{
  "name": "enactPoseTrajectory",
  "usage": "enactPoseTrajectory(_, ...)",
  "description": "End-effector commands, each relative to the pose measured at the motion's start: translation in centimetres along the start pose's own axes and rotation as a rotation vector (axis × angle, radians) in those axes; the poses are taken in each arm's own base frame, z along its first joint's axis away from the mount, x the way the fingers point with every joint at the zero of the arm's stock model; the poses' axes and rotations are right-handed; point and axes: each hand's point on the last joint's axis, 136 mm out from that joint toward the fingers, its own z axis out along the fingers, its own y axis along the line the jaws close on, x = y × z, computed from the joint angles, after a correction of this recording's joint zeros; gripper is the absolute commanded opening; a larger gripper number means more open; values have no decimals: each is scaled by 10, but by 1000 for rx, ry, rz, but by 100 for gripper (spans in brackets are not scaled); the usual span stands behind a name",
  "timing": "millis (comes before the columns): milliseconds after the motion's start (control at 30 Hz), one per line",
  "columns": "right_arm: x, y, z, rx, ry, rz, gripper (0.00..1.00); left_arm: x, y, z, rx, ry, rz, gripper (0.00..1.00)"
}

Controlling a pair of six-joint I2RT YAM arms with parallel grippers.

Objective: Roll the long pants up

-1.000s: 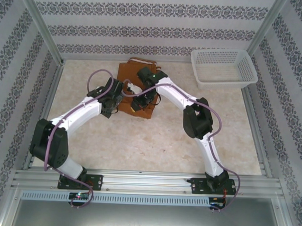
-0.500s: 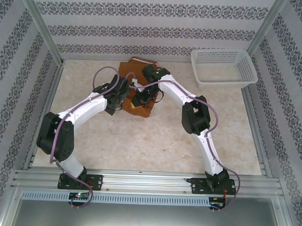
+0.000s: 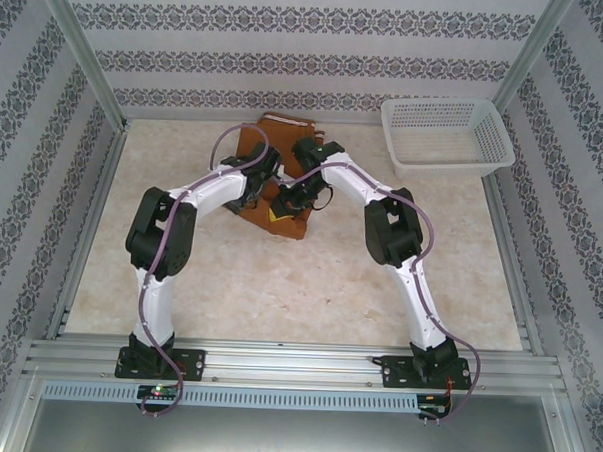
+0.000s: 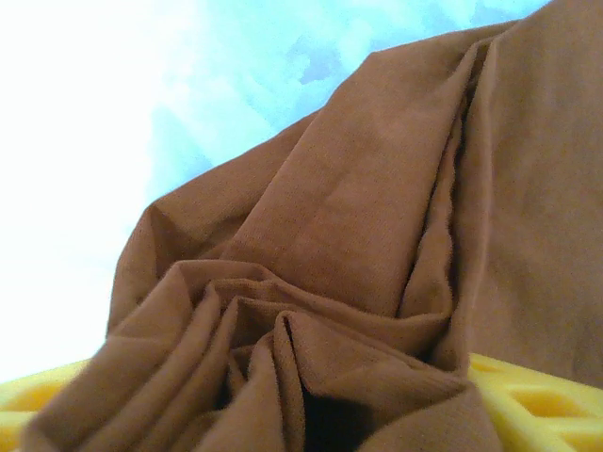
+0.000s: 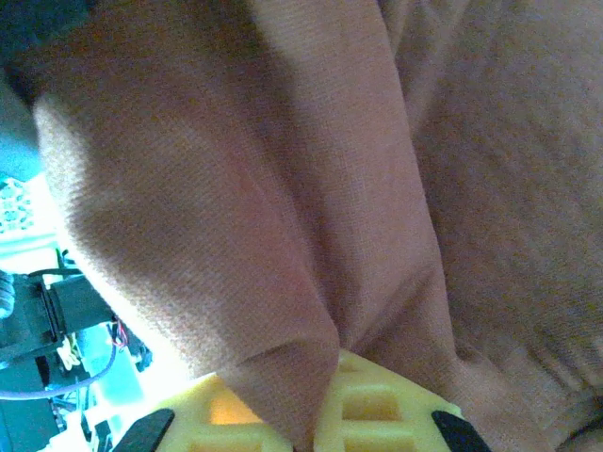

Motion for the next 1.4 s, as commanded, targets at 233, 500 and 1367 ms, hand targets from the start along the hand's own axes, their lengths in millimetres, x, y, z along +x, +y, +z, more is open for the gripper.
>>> enactPoseTrajectory(233,-2,-6,-16,158,-39,-114,74,14,44,35,-161,22,30,17)
enactPoseTrajectory(500,21,-6,-39,410,-148,-263,79,18,55,38,-188,46,29,17)
enactPoseTrajectory(1367,11,-52,-7,964,-170,-680,0,9,69,17,-173,53,13,17)
